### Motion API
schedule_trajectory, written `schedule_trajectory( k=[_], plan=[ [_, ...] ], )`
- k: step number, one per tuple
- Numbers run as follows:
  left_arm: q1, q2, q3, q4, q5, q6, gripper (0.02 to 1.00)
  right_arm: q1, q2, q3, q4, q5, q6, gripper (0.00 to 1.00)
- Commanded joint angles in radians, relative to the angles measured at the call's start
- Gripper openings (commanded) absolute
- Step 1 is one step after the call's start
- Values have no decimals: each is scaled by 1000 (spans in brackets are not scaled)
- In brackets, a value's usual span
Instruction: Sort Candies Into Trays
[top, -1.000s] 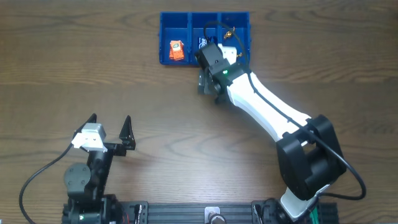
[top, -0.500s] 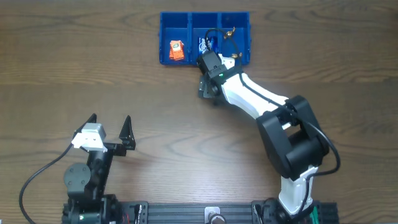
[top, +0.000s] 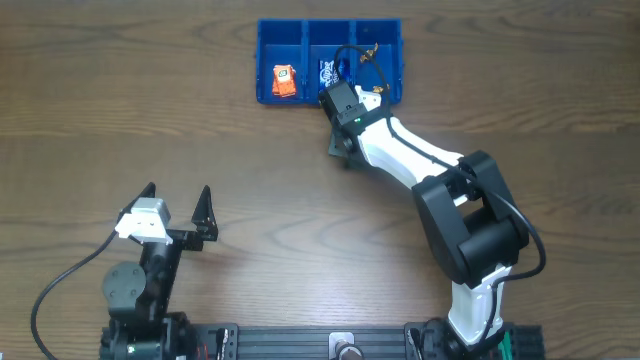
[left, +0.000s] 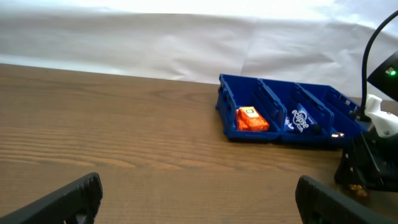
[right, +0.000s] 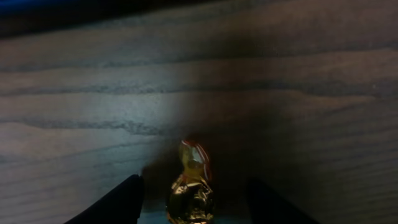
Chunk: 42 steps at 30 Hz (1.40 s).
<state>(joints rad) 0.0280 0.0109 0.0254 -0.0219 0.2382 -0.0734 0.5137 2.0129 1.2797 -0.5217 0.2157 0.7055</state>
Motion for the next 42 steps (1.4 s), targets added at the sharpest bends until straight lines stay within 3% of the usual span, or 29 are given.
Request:
schedule_trajectory(
  k=[1,9,13,16,21,23,26,36,38,39,40,41,42],
  plan=[
    [-4,-5,-21,-31,24,7,998,-3,13,-11,0,10,5,507],
    [-4,-5,-21,-31,24,7,998,-2,13,-11,2,10,5,191],
    [-4,-5,-21,-31,24,7,998,-3,-18,-2,-37,11,3,169],
    [-4,-5,-21,-31,24,7,998,-8,-172,44,-149,67,-33,165],
    [-4,-5,-21,-31,24,7,998,-98,-302,318,-253,129,-328,163],
    [-4,-5,-21,-31,24,7,998,-143,-249,406,-174,132,-450,165],
    [-4,-5,-21,-31,24,7,998,-189,-132,431,-35,120,-539,165],
    [-4,-5,-21,-31,24,7,998,-208,37,431,46,51,-543,145],
    [-4,-5,-21,-31,24,7,998,-208,39,431,46,51,-543,207],
    [-4,-5,-21,-31,24,7,996,-208,40,431,45,51,-543,305],
    [-4,-5,-21,-31,24,7,998,-208,41,431,42,51,-543,505],
    [-4,-5,-21,-31,24,7,996,-208,41,431,37,51,-543,805],
    [-4,-5,-21,-31,24,7,1000,-206,41,431,34,51,-543,950]
  ],
)
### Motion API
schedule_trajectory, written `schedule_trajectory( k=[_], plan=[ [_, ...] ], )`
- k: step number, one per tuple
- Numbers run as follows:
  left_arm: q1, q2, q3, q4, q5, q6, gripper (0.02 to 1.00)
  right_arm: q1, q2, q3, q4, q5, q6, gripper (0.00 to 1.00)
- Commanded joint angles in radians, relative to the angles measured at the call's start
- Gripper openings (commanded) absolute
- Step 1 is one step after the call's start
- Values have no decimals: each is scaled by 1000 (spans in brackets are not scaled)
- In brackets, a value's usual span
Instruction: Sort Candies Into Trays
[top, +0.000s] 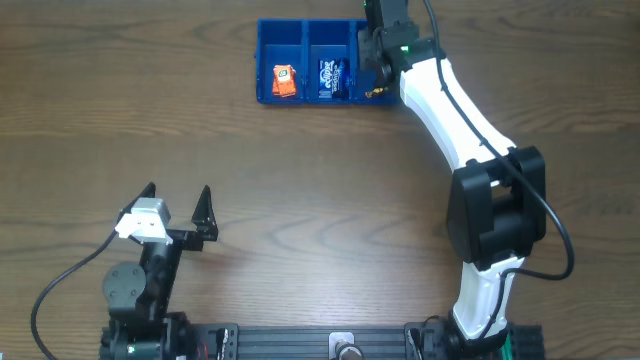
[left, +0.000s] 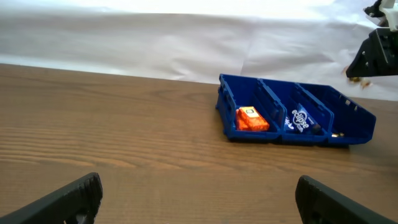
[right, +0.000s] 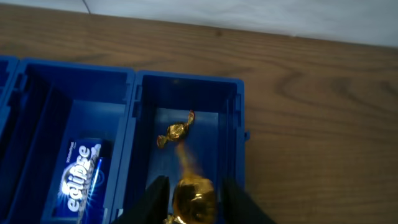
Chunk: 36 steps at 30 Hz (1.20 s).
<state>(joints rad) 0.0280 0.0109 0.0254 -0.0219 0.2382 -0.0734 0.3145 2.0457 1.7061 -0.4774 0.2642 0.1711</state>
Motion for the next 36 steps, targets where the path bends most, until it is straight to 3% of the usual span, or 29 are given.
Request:
schedule_trajectory(
  k=[1,4,9,15,21,24,27,36],
  plan=[
    [-4,-5,-21,-31,24,7,998,-6,8,4,-18,3,-8,1000],
    [-4,-5,-21,-31,24,7,998,-6,-32,5,-36,24,-8,1000],
    [-4,-5,-21,-31,24,7,996,-71,-405,-38,-102,50,-92,1000],
    [-4,-5,-21,-31,24,7,998,-201,-1049,-535,-35,85,-124,1000],
    [-4,-5,-21,-31,24,7,996,-234,-1595,-1117,64,-28,-123,1000],
    [-4,-5,-21,-31,24,7,998,-245,-1786,-1366,242,-55,-108,1000],
    [-4,-5,-21,-31,24,7,998,-262,-1925,-1481,316,-148,-108,1000],
    [-4,-5,-21,-31,24,7,998,-298,-2043,-1698,409,-153,-109,1000]
  ],
)
